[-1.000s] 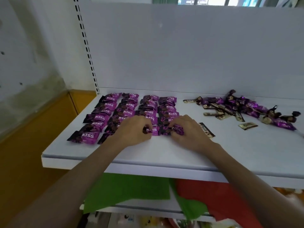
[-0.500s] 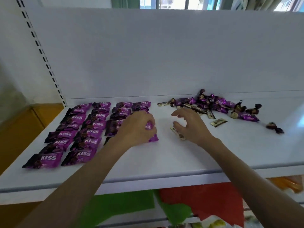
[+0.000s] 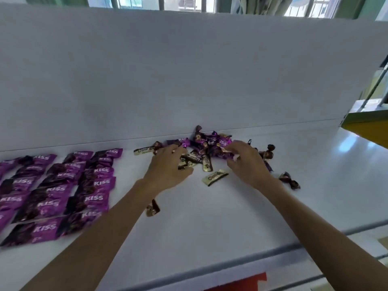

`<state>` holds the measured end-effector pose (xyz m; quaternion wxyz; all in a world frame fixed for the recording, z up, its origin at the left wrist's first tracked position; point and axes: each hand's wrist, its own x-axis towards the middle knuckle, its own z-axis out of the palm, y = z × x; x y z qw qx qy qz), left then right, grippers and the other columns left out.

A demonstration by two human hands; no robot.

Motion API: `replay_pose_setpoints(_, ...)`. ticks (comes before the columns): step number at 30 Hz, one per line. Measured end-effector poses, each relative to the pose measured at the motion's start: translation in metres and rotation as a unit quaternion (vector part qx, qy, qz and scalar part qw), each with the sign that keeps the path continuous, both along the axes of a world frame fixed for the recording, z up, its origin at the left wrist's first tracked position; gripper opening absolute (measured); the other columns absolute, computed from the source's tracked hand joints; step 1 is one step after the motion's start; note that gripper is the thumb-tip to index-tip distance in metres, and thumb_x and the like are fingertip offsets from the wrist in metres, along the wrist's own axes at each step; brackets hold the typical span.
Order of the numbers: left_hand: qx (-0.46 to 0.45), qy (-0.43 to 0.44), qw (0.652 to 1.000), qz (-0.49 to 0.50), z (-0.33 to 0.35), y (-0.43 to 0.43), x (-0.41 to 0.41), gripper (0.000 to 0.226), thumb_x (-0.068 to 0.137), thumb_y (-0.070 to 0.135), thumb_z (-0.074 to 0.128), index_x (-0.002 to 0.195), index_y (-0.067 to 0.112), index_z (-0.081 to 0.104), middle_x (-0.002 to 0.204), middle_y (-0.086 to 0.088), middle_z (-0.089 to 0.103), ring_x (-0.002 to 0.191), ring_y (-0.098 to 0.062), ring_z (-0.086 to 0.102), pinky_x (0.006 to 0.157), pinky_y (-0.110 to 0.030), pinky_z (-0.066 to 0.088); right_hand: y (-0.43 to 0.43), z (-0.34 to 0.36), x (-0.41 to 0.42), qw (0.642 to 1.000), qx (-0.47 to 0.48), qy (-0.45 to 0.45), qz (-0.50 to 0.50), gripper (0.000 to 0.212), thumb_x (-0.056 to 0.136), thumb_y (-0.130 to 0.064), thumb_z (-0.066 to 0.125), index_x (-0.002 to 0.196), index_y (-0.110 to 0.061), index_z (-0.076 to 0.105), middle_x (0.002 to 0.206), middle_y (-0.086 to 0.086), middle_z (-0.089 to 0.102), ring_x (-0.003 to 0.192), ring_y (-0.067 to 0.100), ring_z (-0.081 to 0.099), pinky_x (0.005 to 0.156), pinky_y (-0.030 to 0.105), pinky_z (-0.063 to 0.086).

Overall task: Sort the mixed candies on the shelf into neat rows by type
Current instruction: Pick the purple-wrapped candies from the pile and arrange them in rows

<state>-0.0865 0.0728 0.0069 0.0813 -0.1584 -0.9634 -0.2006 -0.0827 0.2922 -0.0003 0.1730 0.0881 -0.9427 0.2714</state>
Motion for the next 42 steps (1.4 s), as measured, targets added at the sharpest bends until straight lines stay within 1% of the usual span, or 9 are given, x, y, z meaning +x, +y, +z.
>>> replay_pose_setpoints(3, 0.009, 0.019, 1.0, -0.013, -0.005, 0.02, -0.014, 0.045, 0.086, 0.033, 0.059, 0.128, 0.019, 0.05, 0.131, -0.002, 0.049, 0.12, -0.024, 0.042, 0.101, -0.035, 0.034, 0.018, 0.001, -0.02, 1.0, 0.022, 0.001, 0.012, 0.028, 0.084, -0.011, 0.058, 0.113, -0.008, 0.059, 0.111, 0.009, 0.059, 0.106, 0.025, 0.052, 0.077, 0.02, 0.029)
replay_pose_setpoints(8, 0.027, 0.046, 0.998, -0.012, -0.002, 0.054, -0.034, 0.034, 0.093, 0.017, 0.049, 0.127, 0.014, 0.052, 0.127, -0.007, 0.054, 0.118, -0.025, 0.044, 0.101, -0.035, 0.035, 0.036, 0.002, -0.057, 0.997, 0.058, -0.001, 0.045, 0.032, 0.083, -0.002, 0.056, 0.115, -0.006, 0.058, 0.118, 0.013, 0.056, 0.112, 0.03, 0.047, 0.089, 0.032, 0.037)
replay_pose_setpoints(13, 0.022, 0.028, 0.999, 0.02, -0.006, 0.076, -0.047, 0.046, 0.088, -0.009, 0.041, 0.131, 0.008, 0.044, 0.125, -0.014, 0.052, 0.118, -0.027, 0.042, 0.1, -0.035, 0.037, 0.034, 0.001, -0.08, 0.993, 0.089, -0.002, 0.077, 0.03, 0.088, -0.008, 0.049, 0.118, -0.007, 0.057, 0.118, 0.013, 0.06, 0.11, 0.029, 0.05, 0.087, 0.034, 0.04)
replay_pose_setpoints(18, 0.061, 0.009, 0.997, 0.039, -0.012, 0.081, -0.054, 0.042, 0.084, -0.002, 0.056, 0.124, 0.009, 0.046, 0.124, -0.009, 0.048, 0.113, -0.02, 0.045, 0.092, -0.02, 0.033, 0.035, 0.001, -0.096, 0.994, 0.082, -0.001, 0.074, 0.023, 0.086, -0.023, 0.059, 0.106, -0.011, 0.059, 0.105, 0.009, 0.063, 0.1, 0.027, 0.053, 0.079, 0.034, 0.042)
replay_pose_setpoints(24, 0.075, 0.01, 0.997, 0.026, -0.012, 0.083, -0.058, 0.044, 0.083, 0.005, 0.063, 0.125, 0.01, 0.05, 0.118, -0.004, 0.05, 0.101, -0.013, 0.05, 0.086, -0.019, 0.039, 0.041, 0.004, -0.095, 0.995, 0.042, -0.014, 0.085, 0.028, 0.084, -0.005, 0.057, 0.111, -0.008, 0.054, 0.108, 0.01, 0.061, 0.1, 0.027, 0.055, 0.08, 0.033, 0.044)
replay_pose_setpoints(28, 0.169, -0.006, 0.986, 0.006, -0.008, 0.085, -0.056, 0.039, 0.083, 0.003, 0.062, 0.121, 0.009, 0.054, 0.113, -0.006, 0.059, 0.09, -0.01, 0.058, 0.074, -0.01, 0.048, 0.052, 0.011, -0.097, 0.996, 0.011, -0.024, 0.082, 0.035, 0.085, 0.001, 0.051, 0.118, -0.006, 0.056, 0.114, 0.013, 0.055, 0.105, 0.027, 0.053, 0.083, 0.024, 0.038)
replay_pose_setpoints(30, 0.201, 0.009, 0.98, -0.008, -0.005, 0.086, -0.053, 0.032, 0.084, 0.012, 0.064, 0.116, 0.011, 0.058, 0.107, -0.001, 0.062, 0.086, -0.01, 0.062, 0.076, -0.015, 0.051, 0.057, 0.013, -0.097, 0.996, 0.001, -0.024, 0.084, 0.033, 0.086, 0.0, 0.051, 0.118, -0.007, 0.058, 0.114, 0.014, 0.054, 0.104, 0.026, 0.053, 0.08, 0.018, 0.034)
replay_pose_setpoints(35, 0.055, 0.162, 0.984, 0.042, -0.009, 0.082, -0.065, 0.023, 0.089, 0.016, 0.055, 0.111, 0.014, 0.062, 0.113, 0.0, 0.061, 0.107, -0.016, 0.049, 0.089, -0.025, 0.035, 0.065, 0.008, -0.097, 0.997, -0.027, -0.002, 0.073, 0.027, 0.085, -0.008, 0.056, 0.111, -0.01, 0.061, 0.107, 0.011, 0.058, 0.095, 0.02, 0.055, 0.076, 0.017, 0.033)
replay_pose_setpoints(42, -0.12, 0.049, 0.991, 0.033, -0.005, 0.097, -0.091, 0.046, 0.094, 0.02, 0.048, 0.137, 0.013, 0.036, 0.136, -0.009, 0.046, 0.125, -0.026, 0.041, 0.103, -0.039, 0.034, 0.08, 0.023, -0.092, 0.991, -0.018, 0.066, 0.116, 0.041, 0.085, 0.004, 0.05, 0.121, -0.014, 0.056, 0.097, 0.006, 0.047, 0.083, 0.013, 0.046, 0.072, 0.006, 0.034)
